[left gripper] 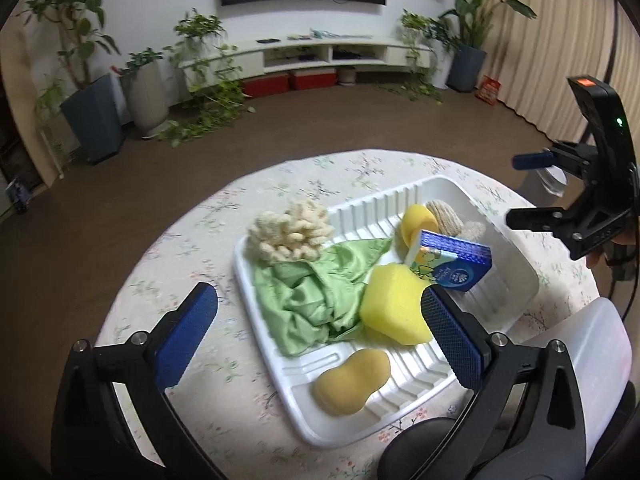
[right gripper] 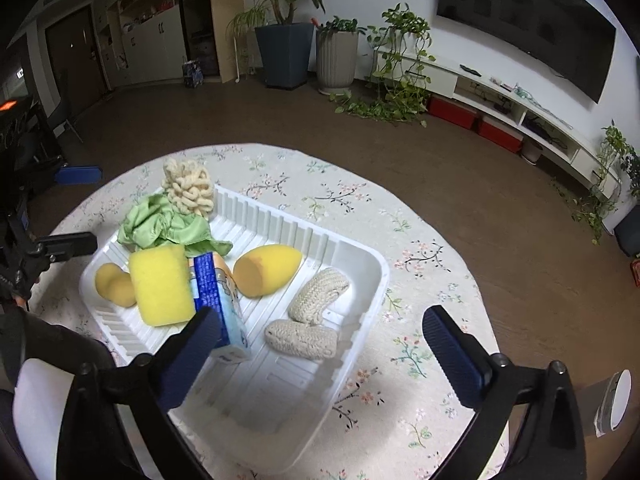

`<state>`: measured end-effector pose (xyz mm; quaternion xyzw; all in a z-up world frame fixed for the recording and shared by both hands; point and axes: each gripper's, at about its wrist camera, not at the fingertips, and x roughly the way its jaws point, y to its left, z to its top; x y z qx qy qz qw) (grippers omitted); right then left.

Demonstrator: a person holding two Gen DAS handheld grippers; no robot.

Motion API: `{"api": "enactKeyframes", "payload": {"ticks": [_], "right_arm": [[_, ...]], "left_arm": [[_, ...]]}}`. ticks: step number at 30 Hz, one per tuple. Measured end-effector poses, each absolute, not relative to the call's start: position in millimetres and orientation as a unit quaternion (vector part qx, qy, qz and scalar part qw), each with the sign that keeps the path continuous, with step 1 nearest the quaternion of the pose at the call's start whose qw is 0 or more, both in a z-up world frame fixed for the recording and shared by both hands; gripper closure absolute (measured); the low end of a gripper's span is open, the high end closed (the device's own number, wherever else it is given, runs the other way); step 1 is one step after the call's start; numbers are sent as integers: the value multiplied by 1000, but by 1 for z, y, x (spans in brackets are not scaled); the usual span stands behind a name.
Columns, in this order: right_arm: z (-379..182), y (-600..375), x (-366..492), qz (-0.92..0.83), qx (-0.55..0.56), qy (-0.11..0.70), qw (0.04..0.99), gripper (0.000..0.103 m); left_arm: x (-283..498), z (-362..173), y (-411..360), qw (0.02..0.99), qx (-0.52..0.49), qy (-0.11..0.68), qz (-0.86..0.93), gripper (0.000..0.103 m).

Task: Organize soft objects
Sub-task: 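Move both tools away from the tray toward the black canister and plastic box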

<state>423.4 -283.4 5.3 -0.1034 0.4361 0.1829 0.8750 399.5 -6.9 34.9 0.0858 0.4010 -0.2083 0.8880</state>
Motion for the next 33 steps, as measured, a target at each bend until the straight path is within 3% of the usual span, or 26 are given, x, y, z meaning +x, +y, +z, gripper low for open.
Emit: {"api": "enactKeyframes", "payload": {"ticks": [17,33], "right_arm": [[67,-325,337,158,-53,386,907,0],[37,-336,208,156,28,392,906,0]], "left_arm": [[304,82,40,922,27,342,-178,0],[164,36,28,915,23,356,-189,0]]}}
